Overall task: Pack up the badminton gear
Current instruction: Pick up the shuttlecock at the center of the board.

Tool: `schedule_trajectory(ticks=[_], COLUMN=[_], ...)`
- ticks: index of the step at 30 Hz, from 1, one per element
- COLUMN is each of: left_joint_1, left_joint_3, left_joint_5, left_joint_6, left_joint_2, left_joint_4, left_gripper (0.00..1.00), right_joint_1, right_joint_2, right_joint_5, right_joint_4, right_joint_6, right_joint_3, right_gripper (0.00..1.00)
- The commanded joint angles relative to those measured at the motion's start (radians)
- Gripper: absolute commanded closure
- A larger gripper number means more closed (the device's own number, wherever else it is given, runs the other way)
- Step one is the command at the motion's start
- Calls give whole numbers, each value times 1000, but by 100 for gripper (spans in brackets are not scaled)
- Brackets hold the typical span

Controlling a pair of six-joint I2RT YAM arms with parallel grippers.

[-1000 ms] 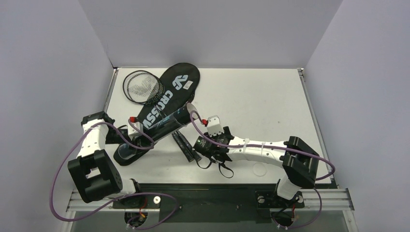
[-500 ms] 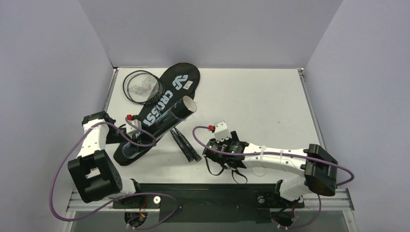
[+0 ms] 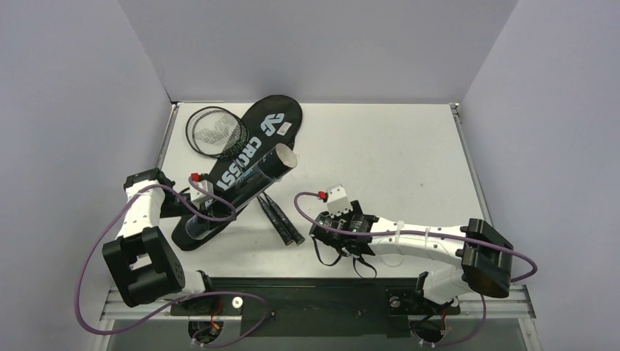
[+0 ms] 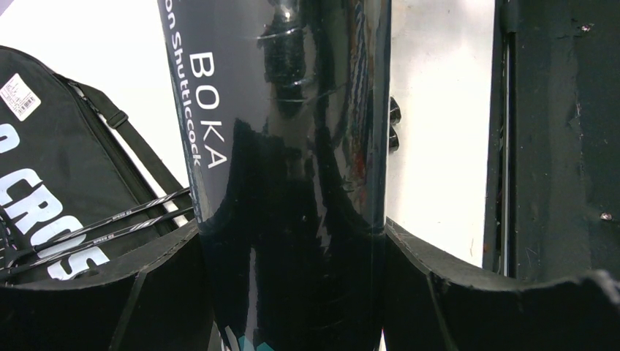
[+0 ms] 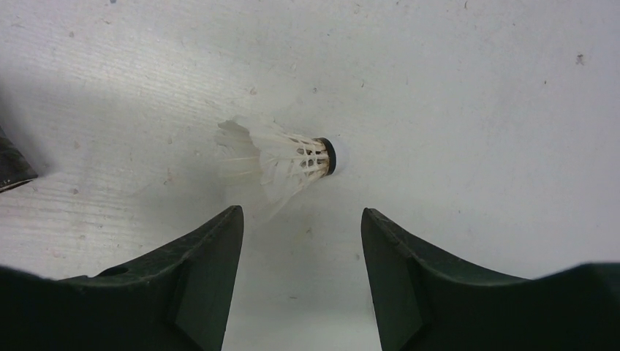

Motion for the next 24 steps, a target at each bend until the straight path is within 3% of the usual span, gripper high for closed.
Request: schedule_trajectory(ticks=[1, 9, 24], left_joint_1=[-2, -3, -2], left_joint_3=[26, 31, 41], left_joint_5=[77, 74, 73], left_joint_6=[7, 7, 4], left_joint_2=[-20, -18, -12], left_joint_4=[-76, -76, -76], left_gripper=[81, 81, 81], right_joint_1=[9, 17, 11], right_joint_2=[54, 133, 96], right_joint_5=[41, 50, 96], right_joint_4=[-5, 12, -15], right_joint_6=[20, 25, 39], right_joint_3=[-7, 0, -18], right_gripper=[47, 60, 100])
